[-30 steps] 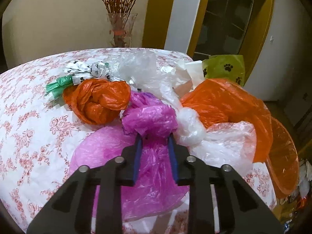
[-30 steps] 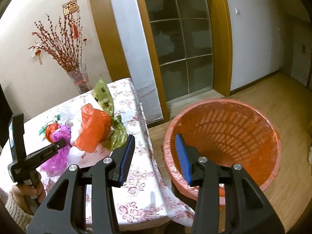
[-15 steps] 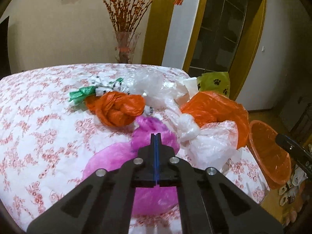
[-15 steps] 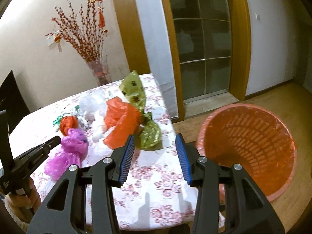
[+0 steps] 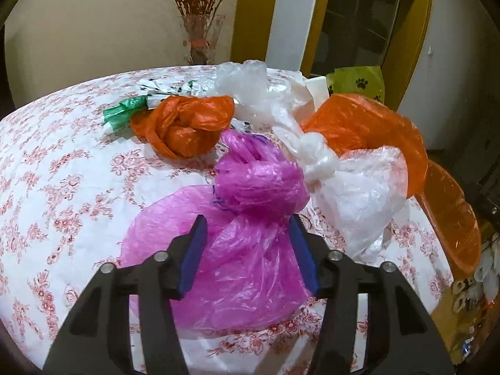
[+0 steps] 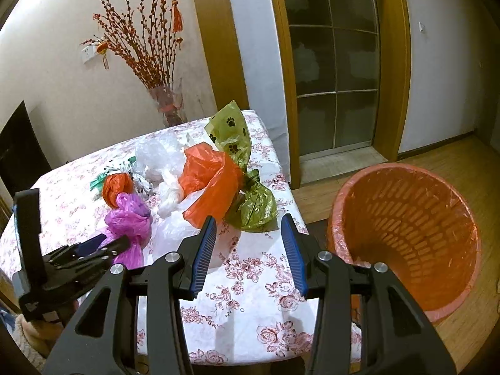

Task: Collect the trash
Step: 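Grasp the pink bag with the left tool, then grasp the tied white bag with the right tool while the left tool holds the pink bag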

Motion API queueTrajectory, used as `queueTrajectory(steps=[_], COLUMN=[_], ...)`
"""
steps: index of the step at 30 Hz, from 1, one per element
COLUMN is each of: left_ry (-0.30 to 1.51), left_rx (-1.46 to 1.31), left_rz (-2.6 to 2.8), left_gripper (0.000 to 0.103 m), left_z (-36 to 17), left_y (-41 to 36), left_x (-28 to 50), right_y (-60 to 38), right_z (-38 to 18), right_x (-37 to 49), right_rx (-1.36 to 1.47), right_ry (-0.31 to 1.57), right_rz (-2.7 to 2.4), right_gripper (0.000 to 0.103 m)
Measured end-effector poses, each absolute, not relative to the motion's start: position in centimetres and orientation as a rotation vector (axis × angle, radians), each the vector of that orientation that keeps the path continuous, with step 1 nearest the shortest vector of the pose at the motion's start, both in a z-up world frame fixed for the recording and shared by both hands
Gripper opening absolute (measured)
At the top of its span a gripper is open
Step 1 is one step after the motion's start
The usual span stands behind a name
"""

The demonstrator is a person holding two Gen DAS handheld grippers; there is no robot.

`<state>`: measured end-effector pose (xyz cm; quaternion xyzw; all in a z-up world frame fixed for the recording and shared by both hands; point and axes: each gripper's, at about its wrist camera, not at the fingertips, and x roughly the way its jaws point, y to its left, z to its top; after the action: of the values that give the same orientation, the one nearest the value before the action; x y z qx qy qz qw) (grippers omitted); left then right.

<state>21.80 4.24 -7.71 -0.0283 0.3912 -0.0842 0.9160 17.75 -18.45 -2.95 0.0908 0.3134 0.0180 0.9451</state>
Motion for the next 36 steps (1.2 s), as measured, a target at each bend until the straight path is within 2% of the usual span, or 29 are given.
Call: queueTrajectory(steps=[2,3,14,18,27,30,31,36], left_ry=[0.807,0.795,0.627,0.587,0.593,0.599,0.598,0.595], left_rx=[-0.068,-0.075,-0.074,-0.083,-0.122,-0.133,-0.134,-0.131], left_rz=[-0.197,-0.206,-0.17,-0.133,-0.079,-0.08,-0.08,-0.085], left_gripper=[0.018,0.015,0.014,0.014,0.014,0.014,0.014,0.014], left_z=[-7.7,-7.4,-2.7,-1.3,-1.2,-1.4,-1.4,-1.3], left_y=[4.3,4.4,6.9,8.5,11.6,11.9,11.9,11.5], left_x=[21.7,21.4,17.3,16.3,16.3,16.5,16.5,16.5], right_y=[-18.4,-18.4,-16.1,-13.3,-8.4,-8.1,-8.3,-9.3], right_z=[-2.9,-2.9,-2.4,-2.4,-7.2,-9.0,-9.0,-6.8], right_x=[17.7,17.7,18.6,19.7,24.9,25.4,25.1,23.3], right_rx=[0.185,0.185,0.195,0.179,0.05,0.02,0.026,0.113], right_ry=[0.639,0.638,0.638,0.64,0.835,0.897,0.885,0.822], right_rz=[0.037,0.039,0.147,0.256,0.24,0.217,0.219,0.308], right_gripper=[0.044,0.044,0.043,0.037,0.035,0.008,0.004,0.001])
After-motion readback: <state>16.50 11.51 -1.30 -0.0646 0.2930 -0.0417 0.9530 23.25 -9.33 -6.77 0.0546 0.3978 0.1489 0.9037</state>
